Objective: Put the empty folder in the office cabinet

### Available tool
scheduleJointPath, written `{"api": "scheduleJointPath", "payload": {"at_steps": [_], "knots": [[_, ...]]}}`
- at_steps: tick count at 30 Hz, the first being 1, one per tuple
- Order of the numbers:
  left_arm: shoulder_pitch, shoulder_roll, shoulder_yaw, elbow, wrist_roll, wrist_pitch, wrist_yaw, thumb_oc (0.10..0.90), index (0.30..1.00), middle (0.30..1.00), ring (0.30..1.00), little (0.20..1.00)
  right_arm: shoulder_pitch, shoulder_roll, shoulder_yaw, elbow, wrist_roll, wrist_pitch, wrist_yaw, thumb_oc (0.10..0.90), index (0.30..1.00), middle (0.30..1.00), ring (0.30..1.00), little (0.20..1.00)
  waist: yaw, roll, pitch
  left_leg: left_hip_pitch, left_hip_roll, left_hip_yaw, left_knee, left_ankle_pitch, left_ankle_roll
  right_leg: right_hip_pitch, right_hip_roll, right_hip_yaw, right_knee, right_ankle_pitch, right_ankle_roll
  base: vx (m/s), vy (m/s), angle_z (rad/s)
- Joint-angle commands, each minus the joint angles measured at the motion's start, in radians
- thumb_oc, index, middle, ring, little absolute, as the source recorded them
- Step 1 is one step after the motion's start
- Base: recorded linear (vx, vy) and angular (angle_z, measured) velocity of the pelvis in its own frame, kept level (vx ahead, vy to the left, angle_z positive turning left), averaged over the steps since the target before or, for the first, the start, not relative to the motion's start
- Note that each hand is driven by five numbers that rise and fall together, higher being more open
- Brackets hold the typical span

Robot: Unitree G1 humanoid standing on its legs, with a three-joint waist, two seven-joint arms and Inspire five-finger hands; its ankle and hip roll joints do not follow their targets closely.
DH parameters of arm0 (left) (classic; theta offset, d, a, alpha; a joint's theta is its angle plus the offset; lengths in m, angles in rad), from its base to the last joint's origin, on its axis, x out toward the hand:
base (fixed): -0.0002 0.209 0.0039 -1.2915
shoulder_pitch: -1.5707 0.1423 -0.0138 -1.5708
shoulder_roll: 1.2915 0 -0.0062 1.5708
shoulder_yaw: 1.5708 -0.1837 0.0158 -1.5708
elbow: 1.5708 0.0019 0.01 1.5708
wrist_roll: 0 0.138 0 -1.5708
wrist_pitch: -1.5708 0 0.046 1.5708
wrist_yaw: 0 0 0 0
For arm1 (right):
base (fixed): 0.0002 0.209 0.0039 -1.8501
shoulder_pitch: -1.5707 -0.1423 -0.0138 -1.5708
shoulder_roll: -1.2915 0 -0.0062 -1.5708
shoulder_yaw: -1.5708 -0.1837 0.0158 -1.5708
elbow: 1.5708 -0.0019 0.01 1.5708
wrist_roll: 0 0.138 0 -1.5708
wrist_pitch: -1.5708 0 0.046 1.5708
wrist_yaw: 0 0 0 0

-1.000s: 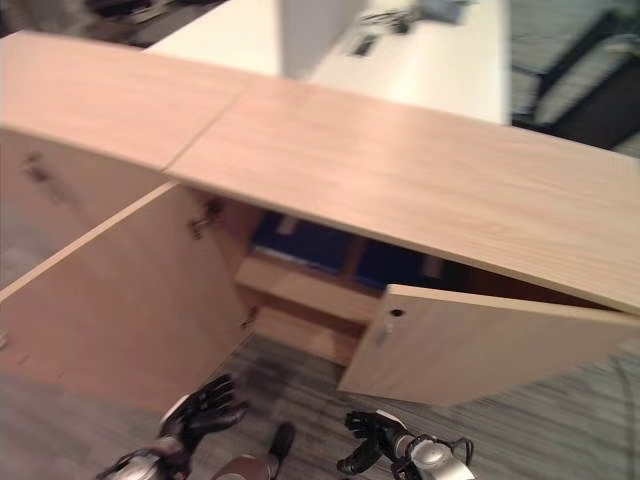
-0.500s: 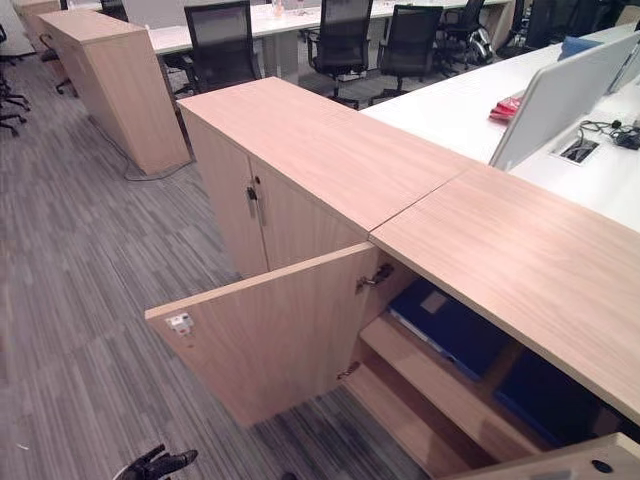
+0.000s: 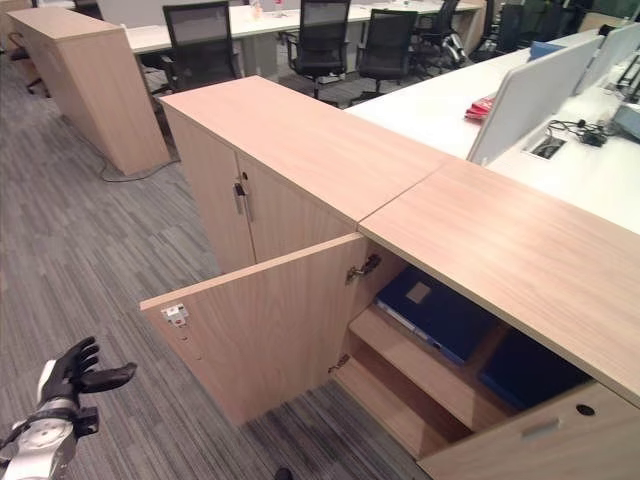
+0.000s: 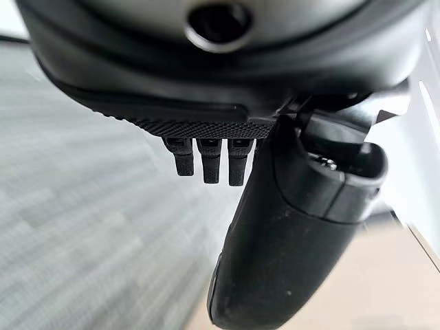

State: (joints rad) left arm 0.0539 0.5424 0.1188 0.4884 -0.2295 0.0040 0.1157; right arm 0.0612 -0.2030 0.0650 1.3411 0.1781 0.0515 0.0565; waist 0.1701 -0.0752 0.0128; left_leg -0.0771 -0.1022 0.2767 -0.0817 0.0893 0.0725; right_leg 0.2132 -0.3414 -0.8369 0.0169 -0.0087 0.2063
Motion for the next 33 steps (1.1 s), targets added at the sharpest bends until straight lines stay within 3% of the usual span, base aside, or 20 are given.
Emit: {"api": "scheduleJointPath", "payload": {"at_steps": [1,7,8,13,18,21,26,30,33], "knots": [[-0.12,0.038,0.008,-0.069,-0.035,-0.119,-0.034,0.8,0.9,0.9,0.9,0.9,-0.017,-0.045,0.026,0.035,-0.001,0.004,0.006,0.8,0.9,0.9,0.9,0.9,0.013,0.068,-0.039,0.012,0.059,-0.158,-0.006,-0.084,-0.097,-0.005,0.043,0.012,0.008,0.059,0.008,0.01,0.003,-0.28],[-0.162,0.125,-0.144,-0.269,0.102,-0.142,-0.145,0.8,0.9,0.9,0.9,0.9,-0.022,-0.054,0.01,0.062,0.006,-0.003,0.019,0.8,0.9,0.9,0.9,0.9,0.001,0.062,-0.04,0.025,0.065,-0.146,-0.006,-0.094,-0.097,-0.003,0.043,0.019,0.002,0.065,0.016,0.01,-0.009,-0.06],[-0.177,0.158,-0.2,-0.362,0.138,-0.152,-0.188,0.8,0.9,0.9,0.9,0.9,-0.025,-0.052,0.007,0.067,0.007,-0.006,0.025,0.8,0.9,0.9,0.9,0.9,0.003,0.058,-0.04,0.027,0.064,-0.15,-0.006,-0.097,-0.096,0.001,0.043,0.014,0.0,0.066,0.019,0.01,-0.031,0.05],[-0.169,0.181,-0.31,-0.568,-0.003,-0.161,-0.328,0.8,0.9,0.9,0.9,0.9,-0.039,-0.044,0.012,0.083,0.021,-0.01,0.037,0.8,0.9,0.9,0.9,0.9,0.011,0.056,-0.041,0.03,0.062,-0.152,-0.006,-0.098,-0.095,0.004,0.047,0.011,-0.004,0.066,0.022,0.01,-0.023,0.13],[-0.147,0.128,-0.382,-0.726,-0.178,-0.15,-0.393,0.8,0.9,0.9,0.9,0.9,-0.057,-0.014,0.034,0.094,0.035,-0.015,0.04,0.8,0.9,0.9,0.9,0.9,0.019,0.05,-0.036,0.03,0.07,-0.15,-0.006,-0.096,-0.096,0.003,0.056,0.012,-0.013,0.065,0.02,0.0,-0.044,0.03],[-0.212,-0.017,-0.539,-0.762,-0.329,-0.096,-0.4,0.8,0.9,0.9,0.9,0.9,-0.084,0.021,0.086,0.087,0.05,-0.013,0.027,0.8,0.9,0.9,0.9,0.9,-0.001,0.047,-0.026,0.033,0.089,-0.128,-0.006,-0.094,-0.097,-0.009,0.073,0.037,-0.028,0.055,0.007,-0.04,-0.075,-0.67],[-0.337,-0.058,-0.718,-0.782,-0.385,-0.037,-0.444,0.8,0.9,0.9,0.9,0.9,-0.099,0.035,0.131,0.09,0.04,-0.007,0.024,0.8,0.9,0.9,0.9,0.9,-0.038,0.052,-0.014,0.038,0.114,-0.087,-0.006,-0.093,-0.104,-0.031,0.092,0.083,-0.05,0.044,-0.006,-0.04,-0.057,-0.58],[-0.373,-0.076,-0.783,-0.773,-0.396,-0.021,-0.451,0.8,0.9,0.9,0.9,0.9,-0.108,0.043,0.15,0.087,0.044,-0.008,0.024,0.8,0.9,0.9,0.9,0.9,-0.068,0.053,-0.003,0.049,0.139,-0.044,-0.006,-0.093,-0.112,-0.048,0.105,0.125,-0.069,0.046,-0.013,-0.03,-0.06,-0.47],[-0.391,-0.08,-0.805,-0.77,-0.397,-0.02,-0.453,0.8,0.9,0.9,0.9,0.9,-0.116,0.047,0.17,0.087,0.046,-0.011,0.023,0.8,0.9,0.9,0.9,0.9,-0.104,0.055,0.006,0.071,0.175,0.024,-0.006,-0.094,-0.124,-0.073,0.126,0.2,-0.1,0.045,-0.022,-0.02,-0.091,-0.69]]}}
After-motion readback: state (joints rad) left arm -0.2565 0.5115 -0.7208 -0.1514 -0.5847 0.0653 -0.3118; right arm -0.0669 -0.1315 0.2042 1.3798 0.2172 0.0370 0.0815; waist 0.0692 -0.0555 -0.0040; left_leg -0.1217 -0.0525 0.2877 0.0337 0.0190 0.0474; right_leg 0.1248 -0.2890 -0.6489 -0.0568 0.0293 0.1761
